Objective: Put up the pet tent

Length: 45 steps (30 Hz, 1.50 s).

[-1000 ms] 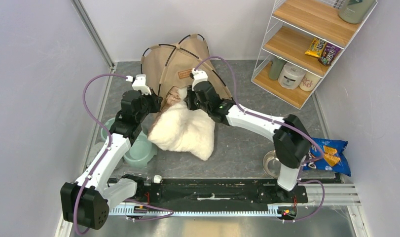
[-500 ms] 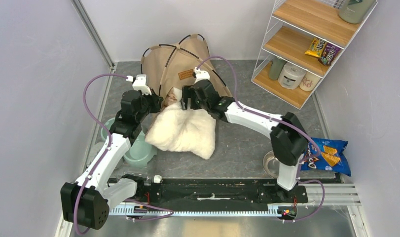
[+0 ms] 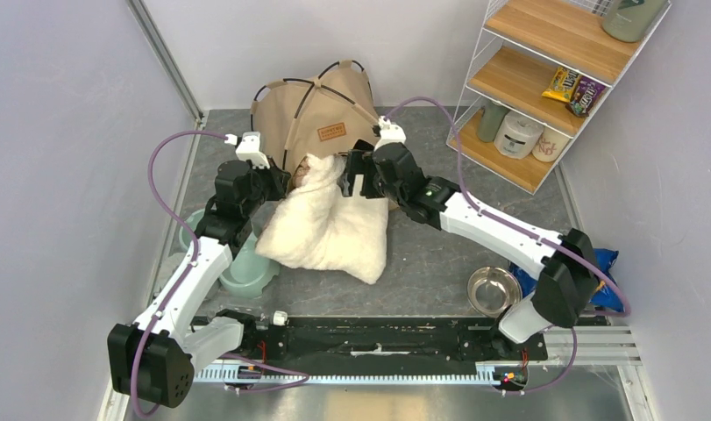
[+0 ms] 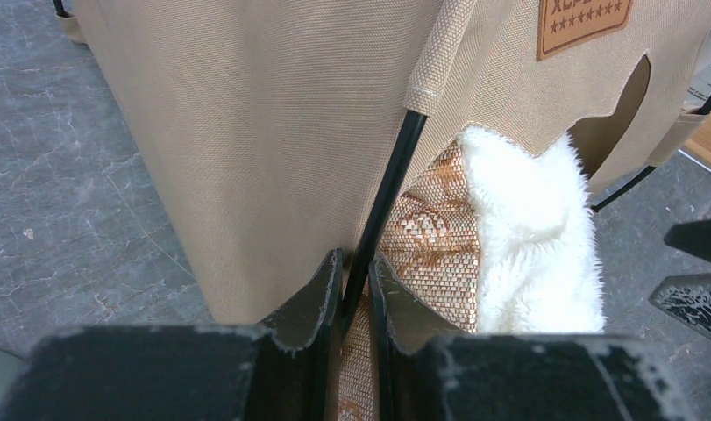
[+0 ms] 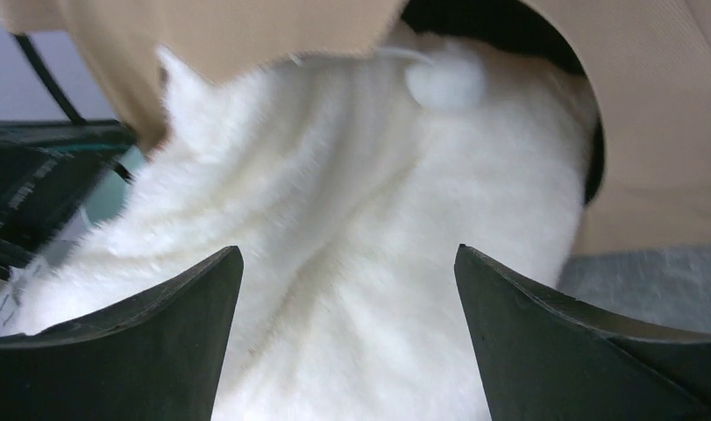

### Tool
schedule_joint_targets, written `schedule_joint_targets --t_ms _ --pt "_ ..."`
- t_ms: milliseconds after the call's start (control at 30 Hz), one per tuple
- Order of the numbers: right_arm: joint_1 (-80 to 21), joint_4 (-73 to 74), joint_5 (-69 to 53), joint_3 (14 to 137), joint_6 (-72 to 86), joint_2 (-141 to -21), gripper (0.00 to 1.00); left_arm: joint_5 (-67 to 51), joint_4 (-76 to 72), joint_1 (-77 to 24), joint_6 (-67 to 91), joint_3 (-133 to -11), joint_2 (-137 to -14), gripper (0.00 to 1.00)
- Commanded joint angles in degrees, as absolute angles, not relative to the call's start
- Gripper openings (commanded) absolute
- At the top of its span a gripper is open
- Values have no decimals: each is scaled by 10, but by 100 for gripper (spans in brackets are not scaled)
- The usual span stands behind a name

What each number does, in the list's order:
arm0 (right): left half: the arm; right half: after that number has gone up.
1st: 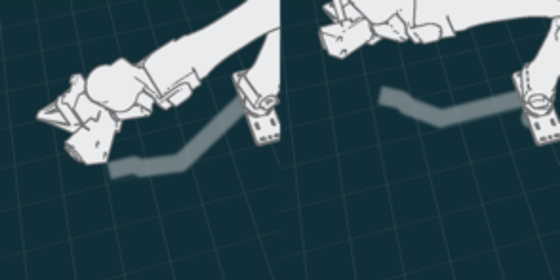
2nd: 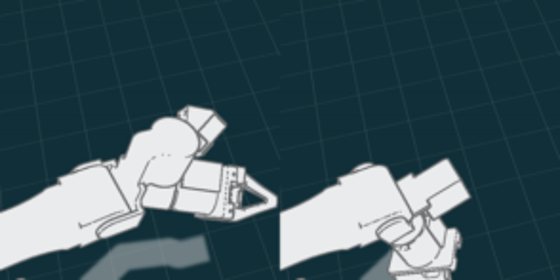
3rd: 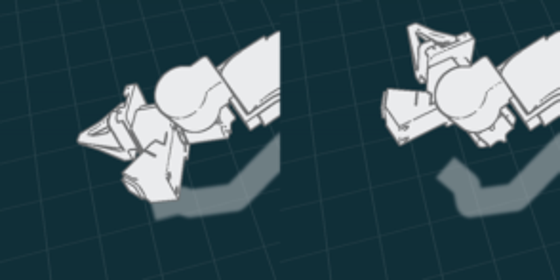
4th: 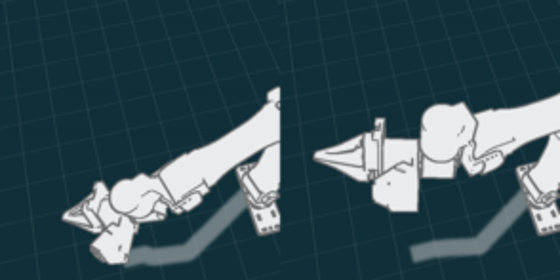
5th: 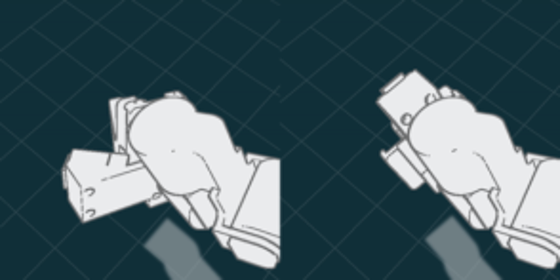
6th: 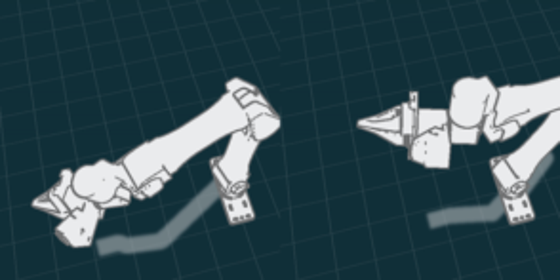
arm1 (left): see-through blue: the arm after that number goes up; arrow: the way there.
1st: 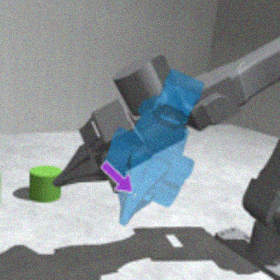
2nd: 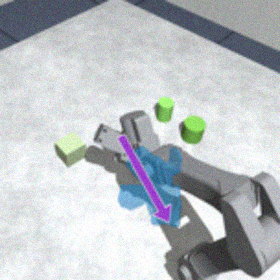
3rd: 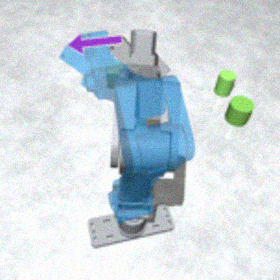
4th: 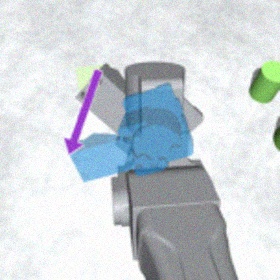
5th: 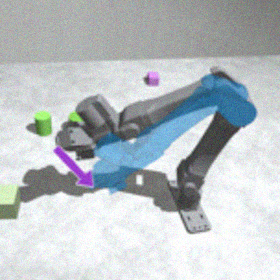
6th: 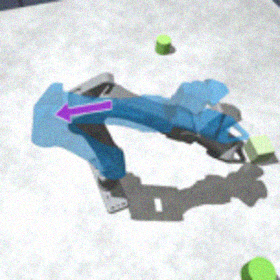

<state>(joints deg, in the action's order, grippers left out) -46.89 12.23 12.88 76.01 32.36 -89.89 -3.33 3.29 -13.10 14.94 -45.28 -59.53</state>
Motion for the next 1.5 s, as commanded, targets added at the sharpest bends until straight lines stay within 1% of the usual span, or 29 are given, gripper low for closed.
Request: schedule_joint_targets --t_ms 0,133,233,333,433,467,500,533,567,633,667,700,733,800,900,1033,1133,1233,1367,1433,1467 --pt "-464 172 171 706 386 -843 97 -33 16 -129 168 -470 -597 2" --pt "-464 174 186 608 436 -806 97 -35 15 -129 171 -471 -600 2" --pt "-466 111 132 538 434 -804 97 -37 14 -129 172 -470 -603 2" --pt "-466 43 90 499 436 -830 97 -41 12 -129 171 -469 -603 2" --pt "-465 -56 65 470 432 -862 93 -47 10 -129 175 -468 -604 2" --pt "-465 -85 62 464 429 -871 88 -49 10 -129 175 -469 -604 2" --pt "-465 -109 57 460 426 -875 80 -51 10 -129 176 -469 -605 2" --pt "-465 -126 55 460 428 -873 68 -52 10 -129 175 -470 -605 2" --pt "-465 -134 57 461 431 -864 52 -51 11 -129 174 -471 -604 2" --pt "-465 -146 66 462 427 -828 24 -46 14 -129 171 -471 -602 2" --pt "-467 -139 81 469 422 -813 13 -43 14 -129 171 -471 -600 2" --pt "-466 -119 100 483 416 -799 5 -44 14 -129 171 -471 -599 2" --pt "-466 -96 117 501 401 -791 0 -44 14 -130 171 -472 -599 2" --pt "-465 -47 142 546 364 -789 0 -46 14 -129 171 -473 -598 2" --pt "-466 -43 133 595 284 -803 0 -48 15 -130 173 -475 -600 2" --pt "-465 -21 91 674 169 -856 0 -51 15 -129 174 -475 -599 2" --pt "-460 -2 127 723 106 -904 0 -51 17 -129 173 -475 -597 2" --pt "-442 23 166 760 96 -950 0 -50 20 -129 171 -477 -597 2" --pt "-422 49 202 786 122 -1001 0 -49 23 -129 168 -480 -598 2" --pt "-421 73 210 794 135 -1014 7 -47 24 -129 166 -480 -597 2" --pt "-420 82 208 795 142 -1012 14 -46 24 -129 165 -481 -597 2"
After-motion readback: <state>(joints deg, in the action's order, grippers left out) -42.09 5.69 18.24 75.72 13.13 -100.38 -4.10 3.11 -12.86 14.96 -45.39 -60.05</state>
